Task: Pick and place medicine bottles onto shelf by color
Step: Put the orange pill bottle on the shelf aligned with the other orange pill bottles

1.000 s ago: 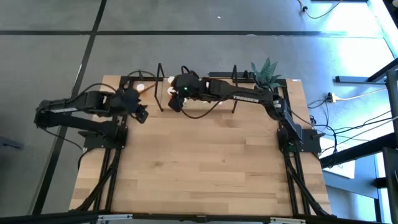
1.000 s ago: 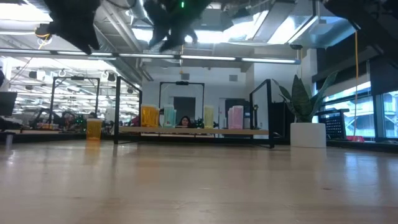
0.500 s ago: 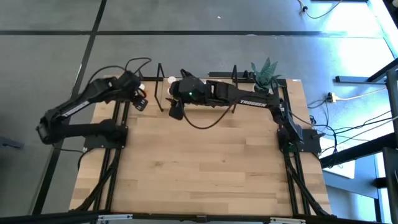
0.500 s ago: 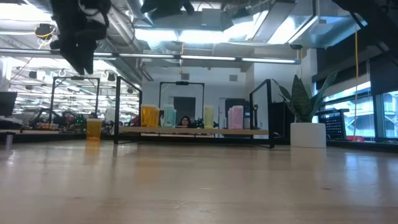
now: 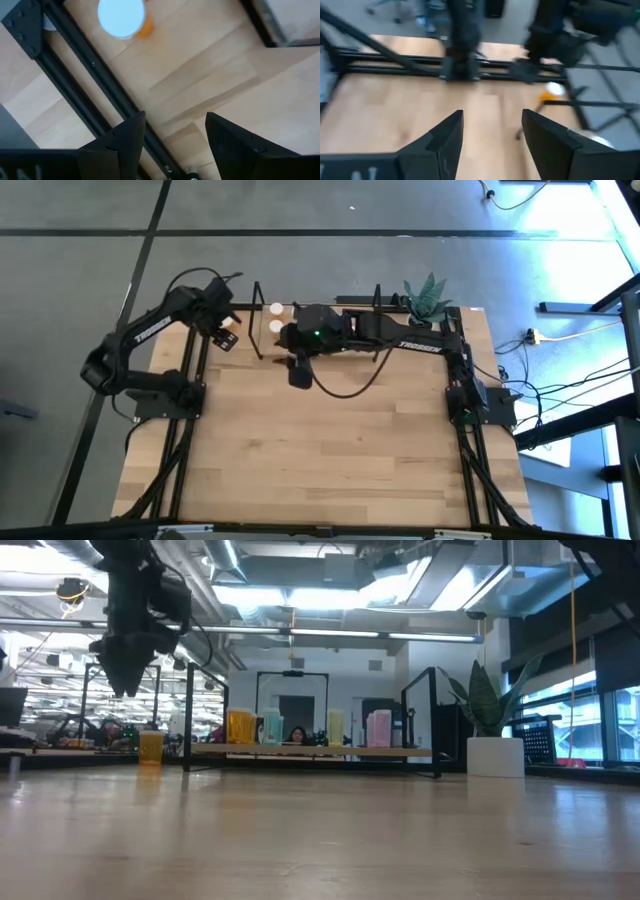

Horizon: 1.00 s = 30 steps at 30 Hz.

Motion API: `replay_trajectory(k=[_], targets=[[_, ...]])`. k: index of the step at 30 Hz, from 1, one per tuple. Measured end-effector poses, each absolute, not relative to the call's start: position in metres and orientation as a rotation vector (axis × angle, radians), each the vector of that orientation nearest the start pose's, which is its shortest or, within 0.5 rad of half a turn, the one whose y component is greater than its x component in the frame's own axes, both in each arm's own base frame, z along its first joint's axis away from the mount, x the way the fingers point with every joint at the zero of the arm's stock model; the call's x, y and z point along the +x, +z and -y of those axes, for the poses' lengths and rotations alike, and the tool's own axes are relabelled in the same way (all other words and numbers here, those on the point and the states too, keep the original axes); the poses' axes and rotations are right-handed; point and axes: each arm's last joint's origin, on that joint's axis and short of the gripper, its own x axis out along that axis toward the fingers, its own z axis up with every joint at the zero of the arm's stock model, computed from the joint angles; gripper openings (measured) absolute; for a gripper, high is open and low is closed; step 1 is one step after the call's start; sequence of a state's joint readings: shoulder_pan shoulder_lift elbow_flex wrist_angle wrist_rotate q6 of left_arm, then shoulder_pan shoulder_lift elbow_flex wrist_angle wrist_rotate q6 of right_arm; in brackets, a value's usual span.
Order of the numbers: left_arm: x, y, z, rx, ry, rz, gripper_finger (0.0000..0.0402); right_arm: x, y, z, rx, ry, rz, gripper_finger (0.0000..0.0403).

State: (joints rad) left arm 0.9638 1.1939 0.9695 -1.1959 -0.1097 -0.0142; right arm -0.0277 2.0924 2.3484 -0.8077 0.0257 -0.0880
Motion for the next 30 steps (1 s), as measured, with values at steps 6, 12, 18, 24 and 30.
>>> replay_trajectory(k=[6, 12, 18, 24, 30], targets=[[0.106, 0.25, -0.171, -0.671, 0.892, -1.311, 0.0202, 0.454, 0.399, 0.009, -0.041, 0.103, -0.583, 0.0204], [0.109, 0.251, -0.177, -0.736, 0.976, -1.213, 0.0202, 0.453, 0.397, 0.009, -0.042, 0.095, -0.602, 0.0204], [0.111, 0.251, -0.179, -0.753, 1.008, -1.169, 0.0202, 0.453, 0.397, 0.01, -0.042, 0.094, -0.598, 0.0204], [0.111, 0.251, -0.178, -0.737, 0.976, -1.192, 0.0202, 0.453, 0.397, 0.01, -0.043, 0.094, -0.598, 0.0204], [0.114, 0.257, -0.178, -0.78, 0.925, -1.147, 0.0202, 0.454, 0.397, 0.01, -0.042, 0.094, -0.598, 0.0204]])
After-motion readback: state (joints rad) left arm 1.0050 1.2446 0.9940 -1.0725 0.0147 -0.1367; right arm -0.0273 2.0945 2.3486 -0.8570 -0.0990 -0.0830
